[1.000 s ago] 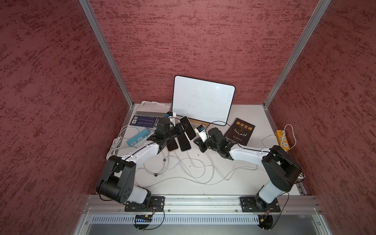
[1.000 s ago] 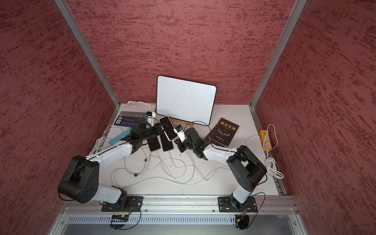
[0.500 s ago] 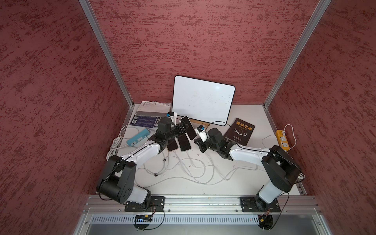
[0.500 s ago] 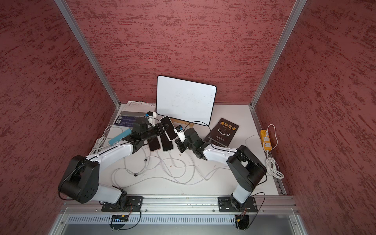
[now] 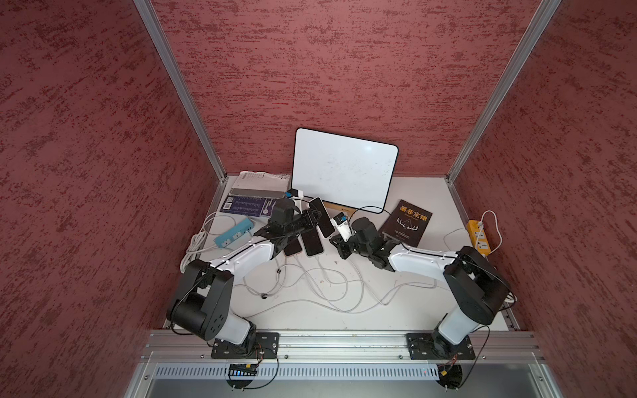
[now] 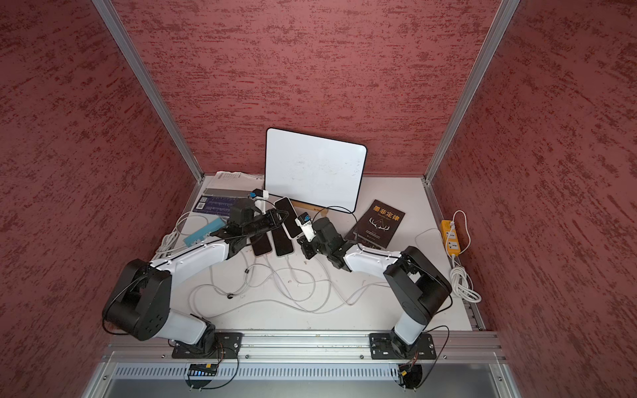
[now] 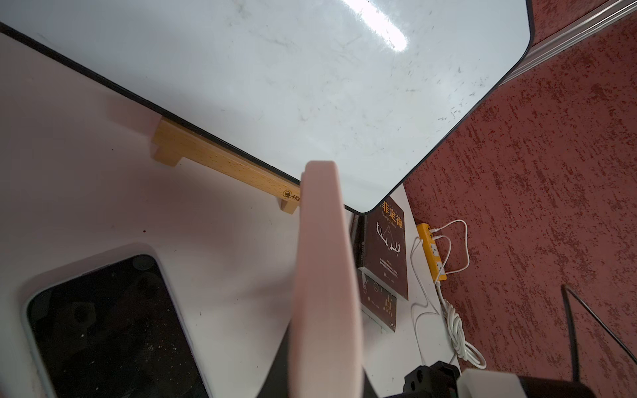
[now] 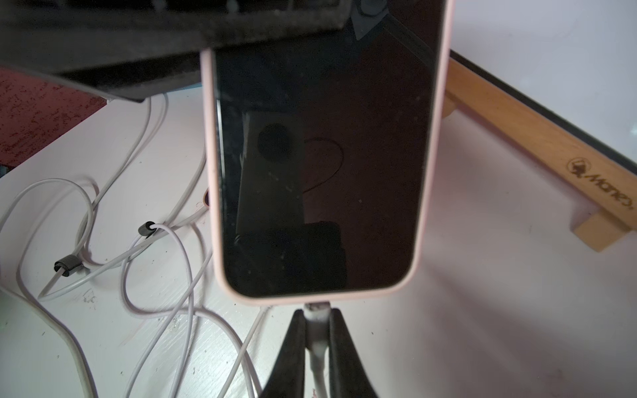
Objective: Plug the charging cable into the phone
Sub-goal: Insert the charging cable into the phone.
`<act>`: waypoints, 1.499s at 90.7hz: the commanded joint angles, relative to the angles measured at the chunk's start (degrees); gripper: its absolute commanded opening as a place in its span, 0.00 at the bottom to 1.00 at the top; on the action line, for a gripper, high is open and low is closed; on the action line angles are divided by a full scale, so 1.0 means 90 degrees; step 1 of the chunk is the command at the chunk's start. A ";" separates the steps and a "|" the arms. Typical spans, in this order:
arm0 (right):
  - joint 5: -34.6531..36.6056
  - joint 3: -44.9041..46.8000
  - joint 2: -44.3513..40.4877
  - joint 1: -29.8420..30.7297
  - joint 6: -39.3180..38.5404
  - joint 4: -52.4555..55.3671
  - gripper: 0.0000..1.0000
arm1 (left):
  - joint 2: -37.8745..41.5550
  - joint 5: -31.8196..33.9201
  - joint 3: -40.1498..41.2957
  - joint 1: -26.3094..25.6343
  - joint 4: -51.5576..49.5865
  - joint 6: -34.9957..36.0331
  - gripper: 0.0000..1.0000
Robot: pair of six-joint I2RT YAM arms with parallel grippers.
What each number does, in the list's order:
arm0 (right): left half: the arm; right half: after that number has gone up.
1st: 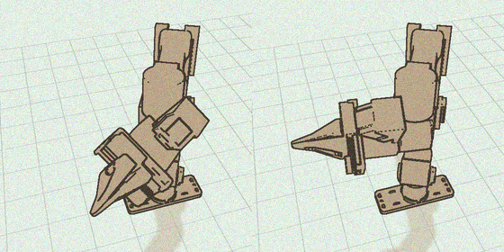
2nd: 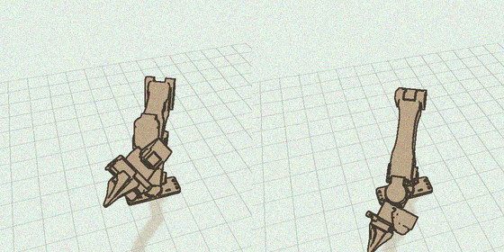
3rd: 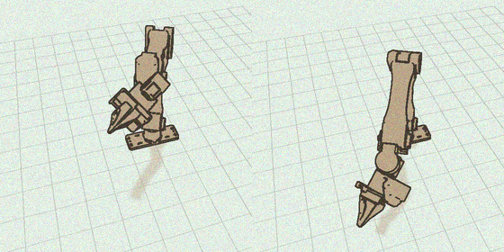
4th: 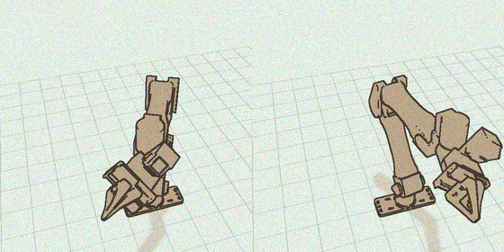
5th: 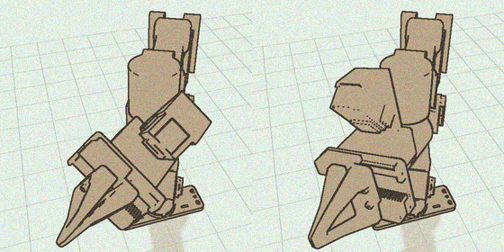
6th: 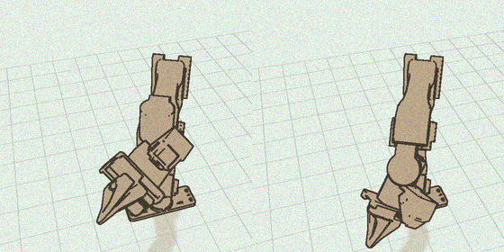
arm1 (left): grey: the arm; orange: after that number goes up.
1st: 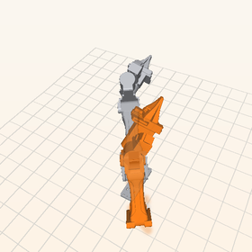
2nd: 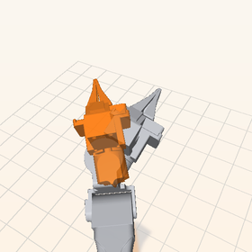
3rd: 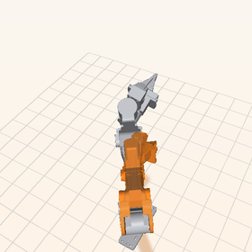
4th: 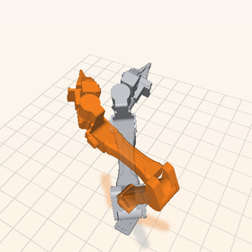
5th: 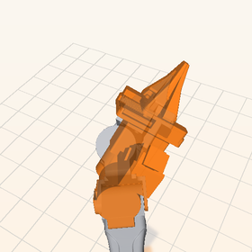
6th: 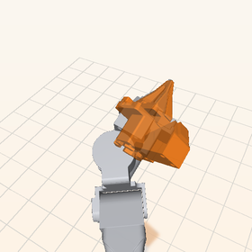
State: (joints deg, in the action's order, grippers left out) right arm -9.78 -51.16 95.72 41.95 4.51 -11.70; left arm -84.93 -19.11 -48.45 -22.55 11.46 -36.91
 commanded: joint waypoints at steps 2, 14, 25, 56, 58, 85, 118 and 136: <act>0.0408 0.0007 -0.0280 0.0032 0.0054 -0.0564 0.00 | 0.0010 -0.0236 -0.0126 -0.0152 -0.0166 0.0157 0.00; 0.0537 0.0015 -0.0296 0.0027 0.0082 -0.0559 0.00 | 0.0045 -0.0205 -0.0102 -0.0171 -0.0207 0.0195 0.00; 0.0582 -0.0027 -0.0249 0.0026 0.0088 -0.0509 0.00 | 0.0077 -0.0210 -0.0068 -0.0190 -0.0207 0.0203 0.00; 0.0412 0.0097 -0.0321 -0.0003 0.0224 -0.0730 0.00 | 0.0042 -0.0195 -0.0094 -0.0273 -0.0267 0.0243 0.00; 0.0379 0.0105 -0.0328 -0.0003 0.0217 -0.0750 0.00 | 0.0015 -0.0199 -0.0103 -0.0277 -0.0268 0.0236 0.00; 0.0364 0.0416 -0.0565 -0.0020 0.0264 -0.1250 0.00 | -0.0206 -0.0279 -0.0217 -0.0365 -0.0363 0.0302 0.00; 0.0255 0.0547 -0.0659 -0.0125 0.0444 -0.1621 0.00 | -0.0623 -0.0388 -0.0528 -0.0528 -0.0648 0.0433 0.00; 0.0258 0.0494 -0.0695 -0.0186 0.0553 -0.1697 0.00 | -0.0681 -0.0449 -0.0593 -0.0558 -0.0706 0.0458 0.00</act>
State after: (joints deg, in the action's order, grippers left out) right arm -7.38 -45.15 92.92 40.95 8.54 -16.47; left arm -89.82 -19.44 -53.25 -26.06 8.54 -34.57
